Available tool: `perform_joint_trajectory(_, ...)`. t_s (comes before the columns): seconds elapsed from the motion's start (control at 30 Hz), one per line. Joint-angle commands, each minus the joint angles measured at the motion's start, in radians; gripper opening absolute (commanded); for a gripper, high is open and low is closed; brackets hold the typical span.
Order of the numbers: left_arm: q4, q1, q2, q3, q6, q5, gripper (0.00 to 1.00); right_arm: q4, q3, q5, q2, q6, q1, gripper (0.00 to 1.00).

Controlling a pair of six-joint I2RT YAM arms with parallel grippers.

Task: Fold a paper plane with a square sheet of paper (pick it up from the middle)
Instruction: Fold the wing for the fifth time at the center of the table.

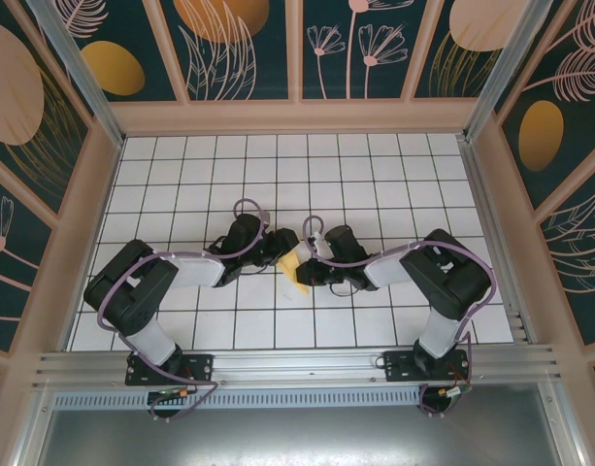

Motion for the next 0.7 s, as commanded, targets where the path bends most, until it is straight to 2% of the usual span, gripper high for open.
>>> perform_joint_trajectory(0.0,-0.06,0.006,0.018,-0.006,-0.024,-0.039,0.5,-0.026,0.013,0.015,-0.012,0.0,0.009,0.12)
perform_joint_trajectory(0.33,-0.118,0.013,0.018,-0.004,-0.028,-0.062,0.5,-0.024,0.011,0.01,-0.05,0.009,0.006,0.21)
perform_joint_trajectory(0.53,-0.111,0.013,0.033,0.002,-0.026,-0.05,0.5,0.016,0.004,-0.014,-0.051,0.037,0.003,0.22)
perform_joint_trajectory(0.63,-0.112,0.013,0.033,0.003,-0.025,-0.05,0.5,0.03,-0.002,-0.009,-0.047,0.048,0.0,0.18)
perform_joint_trajectory(0.67,-0.11,0.013,0.036,0.003,-0.024,-0.049,0.5,0.034,-0.003,-0.017,-0.04,0.053,-0.003,0.13)
